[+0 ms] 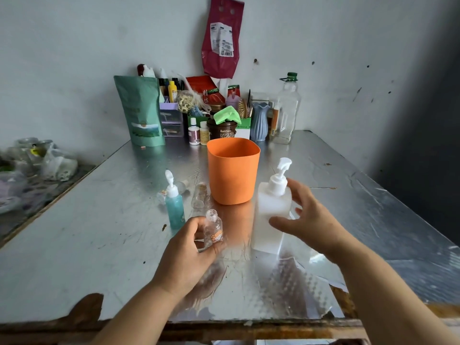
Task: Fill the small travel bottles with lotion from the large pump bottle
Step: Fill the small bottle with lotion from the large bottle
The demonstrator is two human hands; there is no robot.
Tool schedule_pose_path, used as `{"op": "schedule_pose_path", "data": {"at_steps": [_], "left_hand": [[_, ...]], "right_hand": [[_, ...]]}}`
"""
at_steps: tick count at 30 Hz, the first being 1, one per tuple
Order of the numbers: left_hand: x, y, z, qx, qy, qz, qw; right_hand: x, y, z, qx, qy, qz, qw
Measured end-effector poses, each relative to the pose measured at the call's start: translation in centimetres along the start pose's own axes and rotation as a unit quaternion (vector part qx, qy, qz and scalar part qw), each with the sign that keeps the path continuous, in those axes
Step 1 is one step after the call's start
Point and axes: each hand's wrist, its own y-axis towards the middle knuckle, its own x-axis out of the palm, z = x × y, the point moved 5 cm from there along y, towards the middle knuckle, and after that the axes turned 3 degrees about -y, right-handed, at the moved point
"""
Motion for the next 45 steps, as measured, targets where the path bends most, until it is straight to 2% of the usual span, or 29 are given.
{"op": "schedule_pose_path", "data": {"at_steps": [4,7,12,14,16,19,21,28,38,45], "left_hand": [[-0.2,-0.1,0.2,-0.004,0.007,-0.004,1.0],[-0.2,-0.2,0.2,-0.006,0.003,-0.006,1.0],[-1.0,0.5,2.7,0.025,-0.014,-0.01,1.0],[-1.1,1.7,5.0,0.052,-0.009,-0.024,0.998],[-0.6,2.8,7.1,0.077,0.016,-0.04,0.996],[0.2,3.6,9.2,0.088,0.07,-0.046,0.993],[0.4,3.6,9.9,0.088,0.088,-0.045,0.991],[0.5,3.9,10.7,0.081,0.08,-0.038,0.993],[0.7,4.2,10.5,0.05,0.084,-0.049,0.994],[0.6,3.7,10.6,0.019,0.088,-0.067,0.994]], "right_hand": [[0.7,-0.5,-0.8,0.007,-0.032,0.068,0.997],[0.6,-1.3,-1.9,0.011,-0.074,0.069,0.995],[-3.7,0.8,-5.2,0.0,0.053,0.158,0.986],[-4.3,2.9,-7.0,0.032,0.055,0.132,0.989],[-3.9,4.9,-8.7,0.048,-0.001,0.078,0.996],[-2.2,6.7,-9.3,0.101,-0.045,-0.01,0.994],[-1.6,6.7,-8.9,0.134,-0.05,-0.036,0.989],[-1.8,6.6,-8.4,0.139,-0.053,-0.033,0.988],[-0.7,8.1,-6.9,0.106,-0.123,-0.05,0.986],[-0.3,7.4,-6.7,0.137,-0.076,-0.043,0.987]]}}
